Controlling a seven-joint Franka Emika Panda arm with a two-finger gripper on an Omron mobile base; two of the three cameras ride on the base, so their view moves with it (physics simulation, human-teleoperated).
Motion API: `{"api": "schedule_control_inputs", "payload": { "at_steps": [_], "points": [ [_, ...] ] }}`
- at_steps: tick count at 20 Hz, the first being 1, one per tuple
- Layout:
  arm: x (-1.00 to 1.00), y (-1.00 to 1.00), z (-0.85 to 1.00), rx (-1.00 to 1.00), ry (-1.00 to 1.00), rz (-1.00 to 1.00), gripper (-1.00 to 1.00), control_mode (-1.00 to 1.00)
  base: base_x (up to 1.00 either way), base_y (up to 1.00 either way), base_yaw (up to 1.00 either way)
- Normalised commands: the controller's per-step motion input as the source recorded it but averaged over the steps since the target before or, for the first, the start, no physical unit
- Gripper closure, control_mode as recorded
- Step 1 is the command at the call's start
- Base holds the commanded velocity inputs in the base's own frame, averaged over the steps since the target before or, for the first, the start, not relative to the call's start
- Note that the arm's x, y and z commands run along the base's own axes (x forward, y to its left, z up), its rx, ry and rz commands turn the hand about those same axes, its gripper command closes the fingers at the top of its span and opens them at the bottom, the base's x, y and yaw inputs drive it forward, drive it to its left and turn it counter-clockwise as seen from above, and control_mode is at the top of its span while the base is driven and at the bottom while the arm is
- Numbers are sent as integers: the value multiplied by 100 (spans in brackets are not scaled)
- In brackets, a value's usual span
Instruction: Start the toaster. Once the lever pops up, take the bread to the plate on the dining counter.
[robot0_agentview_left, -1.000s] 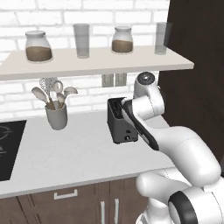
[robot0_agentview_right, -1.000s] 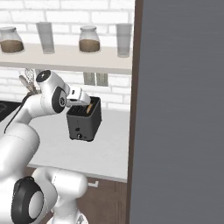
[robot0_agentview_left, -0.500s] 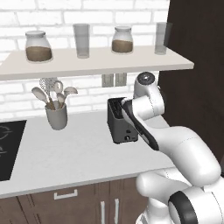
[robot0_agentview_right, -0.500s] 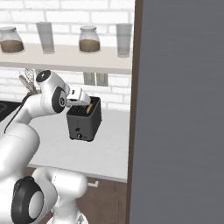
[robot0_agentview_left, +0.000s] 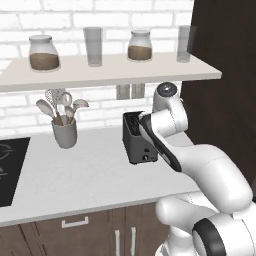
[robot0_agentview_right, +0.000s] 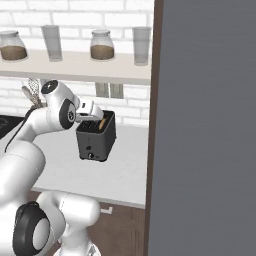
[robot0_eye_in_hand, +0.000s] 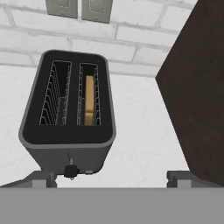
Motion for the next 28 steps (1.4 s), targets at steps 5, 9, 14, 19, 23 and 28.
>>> {"api": "schedule_control_inputs", "payload": {
  "at_steps": [5,9,14,19,23,28],
  "points": [
    [0,0,0,0,0,0,-100,-100,0,0,0],
    [0,0,0,0,0,0,-100,-100,0,0,0],
    [0,0,0,0,0,0,-100,-100,0,0,0],
    [0,0,0,0,0,0,-100,-100,0,0,0],
    [0,0,0,0,0,0,-100,-100,0,0,0],
    [0,0,0,0,0,0,-100,-100,0,0,0]
  ]
}}
